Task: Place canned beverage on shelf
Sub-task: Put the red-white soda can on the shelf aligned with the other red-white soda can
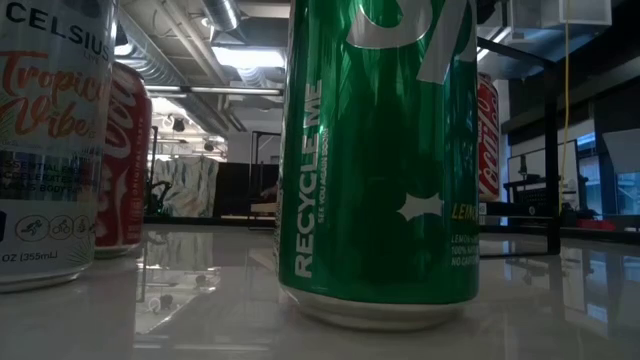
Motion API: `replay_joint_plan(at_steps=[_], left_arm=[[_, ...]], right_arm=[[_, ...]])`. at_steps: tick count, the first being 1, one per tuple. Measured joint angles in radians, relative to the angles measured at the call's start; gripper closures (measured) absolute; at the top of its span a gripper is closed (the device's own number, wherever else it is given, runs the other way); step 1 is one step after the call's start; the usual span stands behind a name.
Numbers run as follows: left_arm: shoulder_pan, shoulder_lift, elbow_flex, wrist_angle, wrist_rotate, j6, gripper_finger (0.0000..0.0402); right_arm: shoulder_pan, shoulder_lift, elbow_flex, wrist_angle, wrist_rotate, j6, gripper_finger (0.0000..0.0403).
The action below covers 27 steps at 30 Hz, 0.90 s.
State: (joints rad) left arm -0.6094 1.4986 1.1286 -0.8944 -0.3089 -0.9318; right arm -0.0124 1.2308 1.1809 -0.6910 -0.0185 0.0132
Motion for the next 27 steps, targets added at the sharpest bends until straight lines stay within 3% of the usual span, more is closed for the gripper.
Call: replay_joint_plan(at_steps=[7,15,27], left_arm=[[0.045,0.001,-0.002,0.0,-0.04,0.046,0.0166],[0.153,0.002,-0.003,0.056,-0.04,0.248,0.0166],[0.315,0.003,-0.004,0.139,0.081,0.478,0.0166]], right_arm=[[0.0,0.0,0.0,0.0,0.0,0.0,0.0024],[0.0,0.0,0.0,0.0,0.0,0.0,0.0024],[0.0,0.0,0.0,0.0,0.0,0.0,0.0024]])
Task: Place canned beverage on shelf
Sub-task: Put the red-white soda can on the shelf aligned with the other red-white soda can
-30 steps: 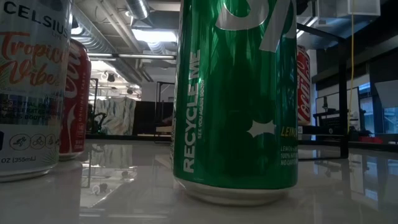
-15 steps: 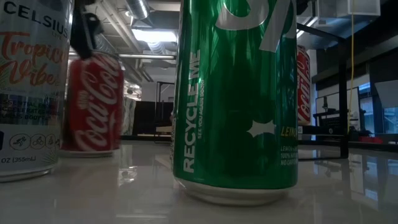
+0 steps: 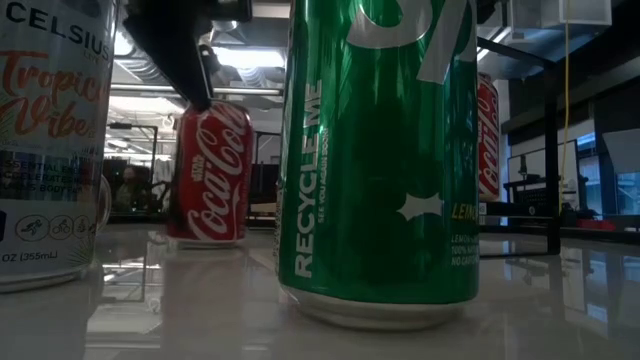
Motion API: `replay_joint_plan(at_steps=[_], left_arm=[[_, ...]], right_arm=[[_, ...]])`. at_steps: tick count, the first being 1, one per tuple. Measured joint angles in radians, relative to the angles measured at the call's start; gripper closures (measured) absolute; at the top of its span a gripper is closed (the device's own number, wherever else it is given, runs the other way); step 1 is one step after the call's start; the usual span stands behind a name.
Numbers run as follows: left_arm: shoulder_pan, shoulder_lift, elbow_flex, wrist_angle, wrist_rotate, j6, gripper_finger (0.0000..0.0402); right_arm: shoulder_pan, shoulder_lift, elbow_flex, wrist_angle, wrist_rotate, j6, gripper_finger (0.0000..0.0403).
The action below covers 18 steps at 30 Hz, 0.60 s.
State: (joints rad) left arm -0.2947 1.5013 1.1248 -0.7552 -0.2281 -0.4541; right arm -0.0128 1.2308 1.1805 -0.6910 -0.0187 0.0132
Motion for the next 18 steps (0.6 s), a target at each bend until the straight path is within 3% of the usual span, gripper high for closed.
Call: replay_joint_plan(at_steps=[6,18], left_arm=[[0.034,0.0,0.0,0.005,0.048,0.074,0.0166],[0.035,0.0,0.0,0.005,0.049,0.098,0.0166]], right_arm=[[0.0,0.0,0.0,0.0,0.0,0.0,0.0024],[-0.001,0.0,0.0,0.0,0.0,0.0,0.0024]])
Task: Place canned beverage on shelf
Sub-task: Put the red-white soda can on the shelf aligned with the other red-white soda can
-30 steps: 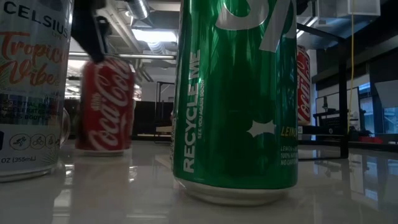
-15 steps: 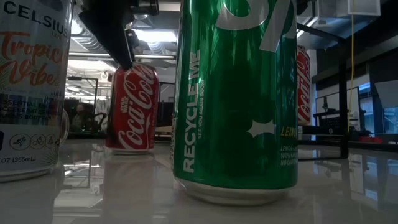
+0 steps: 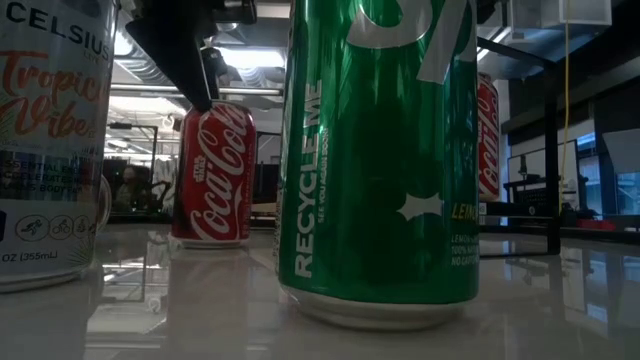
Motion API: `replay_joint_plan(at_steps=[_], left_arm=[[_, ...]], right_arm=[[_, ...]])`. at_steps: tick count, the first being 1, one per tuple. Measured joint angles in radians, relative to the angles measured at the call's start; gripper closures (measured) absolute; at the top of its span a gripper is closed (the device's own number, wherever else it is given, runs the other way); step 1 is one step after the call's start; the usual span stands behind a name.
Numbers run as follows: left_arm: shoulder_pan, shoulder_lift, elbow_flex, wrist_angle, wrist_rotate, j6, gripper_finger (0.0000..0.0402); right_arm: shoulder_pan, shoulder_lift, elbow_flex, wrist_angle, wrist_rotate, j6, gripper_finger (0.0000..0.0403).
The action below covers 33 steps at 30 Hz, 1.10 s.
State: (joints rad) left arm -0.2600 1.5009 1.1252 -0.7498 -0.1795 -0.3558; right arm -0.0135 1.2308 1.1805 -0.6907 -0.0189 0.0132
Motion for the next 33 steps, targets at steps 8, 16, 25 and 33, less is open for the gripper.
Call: replay_joint_plan(at_steps=[8,16,25,33], left_arm=[[0.0,0.0,0.0,0.0,0.007,0.0,0.0166],[0.0,0.0,0.0,0.0,0.014,0.0,0.0156],[0.0,-0.002,0.002,0.004,0.021,-0.02,0.0072],[0.0,-0.002,0.002,0.005,0.021,-0.118,0.0063]], right_arm=[[0.0,0.0,0.0,0.0,0.0,0.0,0.0024],[0.0,0.0,0.0,0.0,0.0,0.0,0.0024],[0.0,0.0,0.0,0.0,0.0,0.0,0.0024],[0.0,0.0,0.0,0.0,0.0,0.0,0.0024]])
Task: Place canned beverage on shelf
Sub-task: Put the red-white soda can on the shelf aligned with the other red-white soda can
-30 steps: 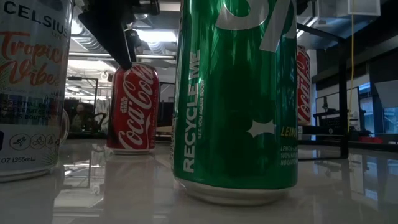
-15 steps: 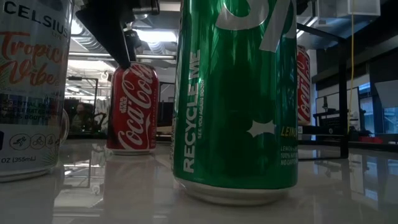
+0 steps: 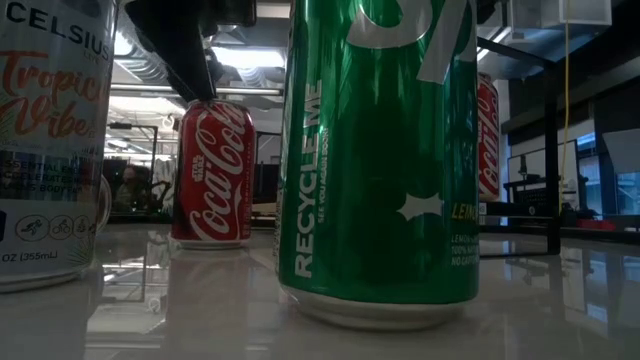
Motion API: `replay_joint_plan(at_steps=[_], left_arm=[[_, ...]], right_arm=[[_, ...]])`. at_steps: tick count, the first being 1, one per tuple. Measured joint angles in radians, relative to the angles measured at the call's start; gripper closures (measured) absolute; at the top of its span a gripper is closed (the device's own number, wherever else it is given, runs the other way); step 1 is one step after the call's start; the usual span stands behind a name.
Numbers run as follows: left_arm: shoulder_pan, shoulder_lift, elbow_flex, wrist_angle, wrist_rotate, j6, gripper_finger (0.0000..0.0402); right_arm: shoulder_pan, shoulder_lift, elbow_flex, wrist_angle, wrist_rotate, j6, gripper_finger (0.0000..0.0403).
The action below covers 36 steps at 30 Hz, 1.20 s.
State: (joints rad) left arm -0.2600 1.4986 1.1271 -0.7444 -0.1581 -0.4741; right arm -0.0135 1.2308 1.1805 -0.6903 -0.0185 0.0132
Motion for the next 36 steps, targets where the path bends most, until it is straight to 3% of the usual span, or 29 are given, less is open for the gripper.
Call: replay_joint_plan(at_steps=[16,36], left_arm=[[0.0,0.0,0.0,0.043,-0.042,-0.206,0.0065],[-0.057,0.0,0.0,0.065,-0.195,-0.226,0.0065]], right_arm=[[0.0,0.0,0.0,0.0,0.0,0.0,0.0024],[0.001,0.0,0.0,0.0,0.0,0.0,0.0024]])
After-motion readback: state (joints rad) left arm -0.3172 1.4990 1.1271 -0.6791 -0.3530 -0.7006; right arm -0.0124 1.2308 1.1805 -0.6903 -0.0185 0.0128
